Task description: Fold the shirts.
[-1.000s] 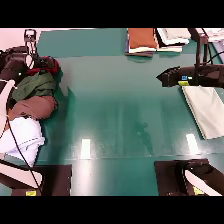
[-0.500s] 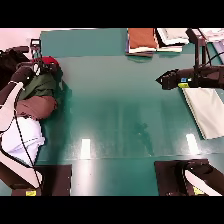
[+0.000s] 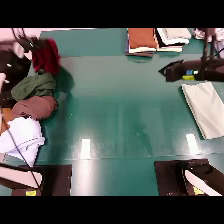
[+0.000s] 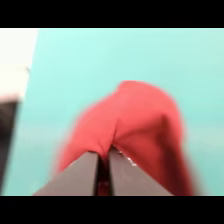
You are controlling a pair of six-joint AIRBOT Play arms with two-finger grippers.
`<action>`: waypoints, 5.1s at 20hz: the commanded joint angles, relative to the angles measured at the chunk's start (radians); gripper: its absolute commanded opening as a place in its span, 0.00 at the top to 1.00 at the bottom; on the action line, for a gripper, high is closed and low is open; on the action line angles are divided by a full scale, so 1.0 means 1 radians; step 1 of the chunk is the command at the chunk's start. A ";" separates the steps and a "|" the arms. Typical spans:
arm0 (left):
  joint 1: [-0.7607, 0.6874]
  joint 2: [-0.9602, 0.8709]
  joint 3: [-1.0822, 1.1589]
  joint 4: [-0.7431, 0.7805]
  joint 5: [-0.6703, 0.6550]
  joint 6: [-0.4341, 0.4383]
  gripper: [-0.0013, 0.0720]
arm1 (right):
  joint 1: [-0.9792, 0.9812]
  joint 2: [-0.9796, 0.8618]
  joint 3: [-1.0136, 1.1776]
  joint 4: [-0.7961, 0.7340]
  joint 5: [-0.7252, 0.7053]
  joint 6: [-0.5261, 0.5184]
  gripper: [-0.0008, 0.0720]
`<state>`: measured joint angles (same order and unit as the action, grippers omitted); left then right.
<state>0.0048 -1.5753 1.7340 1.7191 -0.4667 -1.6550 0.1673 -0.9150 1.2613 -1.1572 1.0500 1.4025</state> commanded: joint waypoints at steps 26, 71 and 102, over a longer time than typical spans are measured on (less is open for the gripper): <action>-0.364 0.365 -0.236 -0.252 -0.869 0.080 0.13 | 0.000 -0.001 0.500 -0.118 0.061 0.000 0.96; -0.202 0.621 -0.793 -0.308 -0.417 -0.087 0.95 | -0.102 -0.014 0.156 -0.196 0.320 0.008 0.96; -0.172 0.775 0.085 -0.232 -0.536 0.039 0.95 | -0.120 -0.026 0.418 0.055 0.224 -0.126 0.96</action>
<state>-0.1680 -0.8185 1.5974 1.5024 -0.9432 -1.6470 0.0719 -1.0718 1.5597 -1.0805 1.2133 1.2728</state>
